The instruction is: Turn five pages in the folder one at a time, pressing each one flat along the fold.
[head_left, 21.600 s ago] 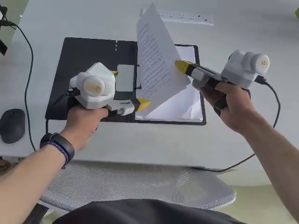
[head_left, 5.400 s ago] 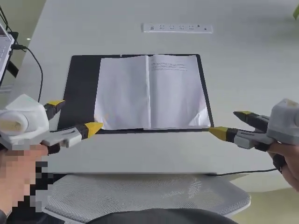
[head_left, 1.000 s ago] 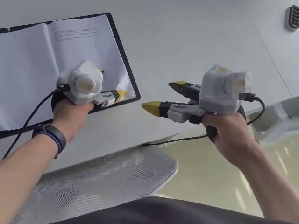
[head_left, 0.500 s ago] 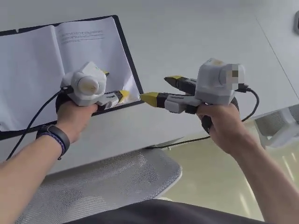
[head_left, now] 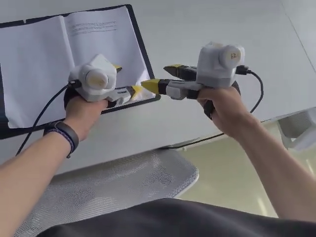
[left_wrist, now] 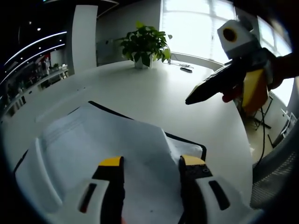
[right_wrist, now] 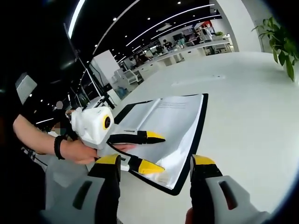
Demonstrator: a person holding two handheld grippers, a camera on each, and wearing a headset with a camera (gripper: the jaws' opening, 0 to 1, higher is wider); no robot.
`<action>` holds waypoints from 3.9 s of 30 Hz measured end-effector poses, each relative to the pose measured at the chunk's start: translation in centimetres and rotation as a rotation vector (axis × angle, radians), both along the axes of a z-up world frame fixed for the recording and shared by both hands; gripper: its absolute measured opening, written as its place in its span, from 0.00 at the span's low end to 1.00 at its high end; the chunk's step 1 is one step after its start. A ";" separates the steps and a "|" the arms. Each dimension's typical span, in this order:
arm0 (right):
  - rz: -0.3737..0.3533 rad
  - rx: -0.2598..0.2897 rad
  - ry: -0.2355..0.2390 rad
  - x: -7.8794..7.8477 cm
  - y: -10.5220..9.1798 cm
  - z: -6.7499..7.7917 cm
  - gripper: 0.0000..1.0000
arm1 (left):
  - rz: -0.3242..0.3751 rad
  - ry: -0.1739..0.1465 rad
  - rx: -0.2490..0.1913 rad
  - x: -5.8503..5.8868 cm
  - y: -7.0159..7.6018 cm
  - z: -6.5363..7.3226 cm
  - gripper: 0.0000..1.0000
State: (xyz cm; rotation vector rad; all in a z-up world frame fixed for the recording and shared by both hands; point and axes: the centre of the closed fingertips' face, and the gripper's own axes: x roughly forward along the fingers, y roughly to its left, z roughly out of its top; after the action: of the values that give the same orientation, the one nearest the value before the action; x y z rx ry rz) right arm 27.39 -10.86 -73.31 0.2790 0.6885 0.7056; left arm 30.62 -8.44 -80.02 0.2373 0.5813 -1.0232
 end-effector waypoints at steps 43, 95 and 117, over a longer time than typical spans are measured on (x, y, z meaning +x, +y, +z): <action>0.005 0.166 0.109 3.6 1.6 -4.3 0.35 | 0.003 0.005 -0.011 0.1 0.1 0.1 0.45; -0.170 0.325 0.183 4.7 1.4 -1.0 0.00 | 0.067 -0.037 -0.050 -0.3 5.6 6.7 0.63; -0.096 0.327 0.062 4.5 4.2 4.2 0.00 | 0.174 -0.057 -0.053 -0.8 13.0 8.2 0.66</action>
State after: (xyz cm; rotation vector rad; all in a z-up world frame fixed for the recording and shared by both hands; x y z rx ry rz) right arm 31.85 -6.63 -69.12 0.6327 0.6127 0.7192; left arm 29.80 4.53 -71.82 0.1656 0.5132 -0.8593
